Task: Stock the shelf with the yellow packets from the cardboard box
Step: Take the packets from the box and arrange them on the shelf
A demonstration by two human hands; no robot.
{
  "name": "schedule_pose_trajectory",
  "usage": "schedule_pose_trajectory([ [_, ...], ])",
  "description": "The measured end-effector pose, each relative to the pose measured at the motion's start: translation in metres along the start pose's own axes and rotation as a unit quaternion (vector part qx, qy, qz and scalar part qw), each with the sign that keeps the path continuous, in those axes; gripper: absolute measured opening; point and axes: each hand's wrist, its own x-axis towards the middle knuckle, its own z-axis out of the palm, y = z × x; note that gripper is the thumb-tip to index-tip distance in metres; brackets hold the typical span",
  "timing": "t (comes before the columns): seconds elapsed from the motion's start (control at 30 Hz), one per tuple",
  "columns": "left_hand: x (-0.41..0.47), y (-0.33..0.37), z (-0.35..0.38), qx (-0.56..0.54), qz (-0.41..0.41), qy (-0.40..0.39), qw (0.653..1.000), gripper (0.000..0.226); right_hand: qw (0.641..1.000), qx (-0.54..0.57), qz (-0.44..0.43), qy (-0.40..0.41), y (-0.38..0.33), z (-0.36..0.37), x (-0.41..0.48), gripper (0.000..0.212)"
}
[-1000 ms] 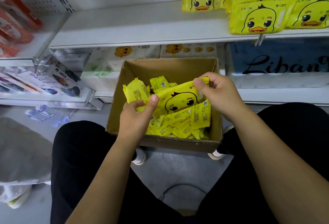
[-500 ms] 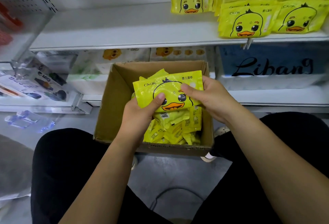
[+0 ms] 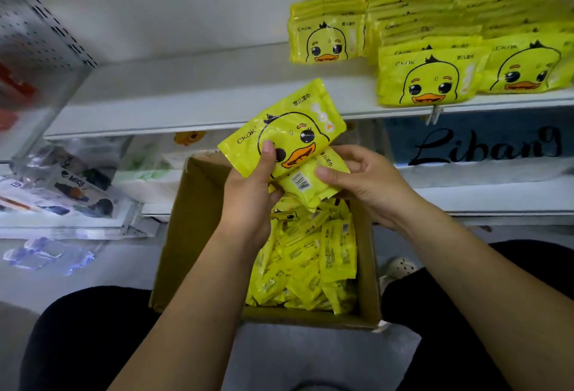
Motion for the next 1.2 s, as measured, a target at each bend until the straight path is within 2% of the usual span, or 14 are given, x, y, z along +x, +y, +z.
schedule_pose_trajectory([
  [0.1, 0.033, 0.005, 0.009, 0.023, 0.02, 0.023, 0.999, 0.042, 0.996, -0.065, -0.028, 0.062, -0.007, -0.017, 0.015, 0.05],
  [0.2, 0.068, 0.013, 0.02, 0.055, 0.039, 0.04, 0.997, 0.042, 0.982, -0.155, -0.067, 0.085, -0.018, -0.035, 0.027, 0.052],
  [0.37, 0.129, 0.033, 0.047, 0.11, 0.073, 0.02, 0.991, 0.012, 0.977, -0.175, -0.082, 0.089, -0.027, -0.056, 0.047, 0.041],
  [0.5, 0.176, 0.037, 0.07, 0.164, 0.089, -0.022, 0.982, 0.028, 0.977, -0.18, -0.07, 0.09, -0.031, -0.061, 0.068, 0.034],
  [0.6, 0.208, 0.036, 0.086, 0.196, 0.096, -0.05, 0.975, 0.02, 0.969, -0.222, -0.074, 0.076, -0.03, -0.065, 0.08, 0.025],
  [0.7, 0.237, 0.029, 0.101, 0.224, 0.116, -0.056, 0.966, 0.018, 0.95, -0.296, -0.076, 0.057, -0.021, -0.065, 0.089, 0.03],
  [0.87, 0.281, 0.019, 0.113, 0.28, 0.176, -0.007, 0.944, 0.026, 0.948, -0.301, -0.086, 0.054, -0.02, -0.062, 0.1, 0.02],
  [0.93, 0.297, 0.018, 0.114, 0.341, 0.193, 0.022, 0.92, 0.03, 0.947, -0.301, -0.094, 0.059, -0.026, -0.063, 0.106, 0.015],
  [1.03, 0.309, 0.022, 0.113, 0.435, 0.186, 0.069, 0.878, 0.05, 0.953, -0.281, -0.097, 0.056, -0.034, -0.067, 0.112, 0.016],
  [1.13, 0.312, 0.022, 0.112, 0.455, 0.152, 0.079, 0.874, 0.058, 0.959, -0.263, -0.09, 0.054, -0.037, -0.071, 0.114, 0.018],
  [1.2, 0.31, 0.02, 0.11, 0.434, 0.139, 0.075, 0.887, 0.064, 0.966, -0.24, -0.086, 0.049, -0.038, -0.072, 0.115, 0.021],
])
